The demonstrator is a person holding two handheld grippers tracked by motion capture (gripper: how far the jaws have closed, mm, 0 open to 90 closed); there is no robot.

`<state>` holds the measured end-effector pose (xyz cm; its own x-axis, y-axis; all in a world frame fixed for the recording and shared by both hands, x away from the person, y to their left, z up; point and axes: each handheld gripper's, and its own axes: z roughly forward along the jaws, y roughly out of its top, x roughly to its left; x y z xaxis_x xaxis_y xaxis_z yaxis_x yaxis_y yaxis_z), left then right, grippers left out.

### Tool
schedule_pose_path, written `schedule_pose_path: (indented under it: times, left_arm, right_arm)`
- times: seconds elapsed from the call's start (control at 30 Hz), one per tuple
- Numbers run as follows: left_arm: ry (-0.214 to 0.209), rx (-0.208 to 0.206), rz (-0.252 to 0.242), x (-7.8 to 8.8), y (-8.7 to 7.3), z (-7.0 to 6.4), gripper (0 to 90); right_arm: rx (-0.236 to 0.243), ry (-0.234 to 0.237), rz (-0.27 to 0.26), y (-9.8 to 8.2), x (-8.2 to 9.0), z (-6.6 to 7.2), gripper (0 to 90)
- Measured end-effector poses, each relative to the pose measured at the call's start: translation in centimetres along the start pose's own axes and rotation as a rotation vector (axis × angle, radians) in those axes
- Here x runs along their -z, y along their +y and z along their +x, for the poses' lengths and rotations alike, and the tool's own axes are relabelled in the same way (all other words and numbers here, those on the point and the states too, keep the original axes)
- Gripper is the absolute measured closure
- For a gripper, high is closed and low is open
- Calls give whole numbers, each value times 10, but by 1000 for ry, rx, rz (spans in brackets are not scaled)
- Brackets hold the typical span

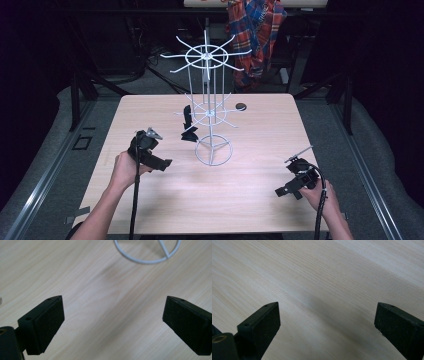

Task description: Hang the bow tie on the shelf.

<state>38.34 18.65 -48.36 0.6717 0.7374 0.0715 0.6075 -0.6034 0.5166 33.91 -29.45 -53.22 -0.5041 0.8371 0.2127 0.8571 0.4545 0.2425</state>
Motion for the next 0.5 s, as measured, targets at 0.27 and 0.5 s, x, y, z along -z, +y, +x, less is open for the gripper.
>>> schedule_pose_path:
  times: [0.27, 0.5]
  left_arm:
    - [-50, 58, 75, -6, -25, 1, 0]
    - [-61, 82, 161, -20, -40, 5, 0]
  right_arm:
    - [-1, 0, -5, 0, 0, 1, 65]
    - [8, -8, 0, 2, -1, 2, 65]
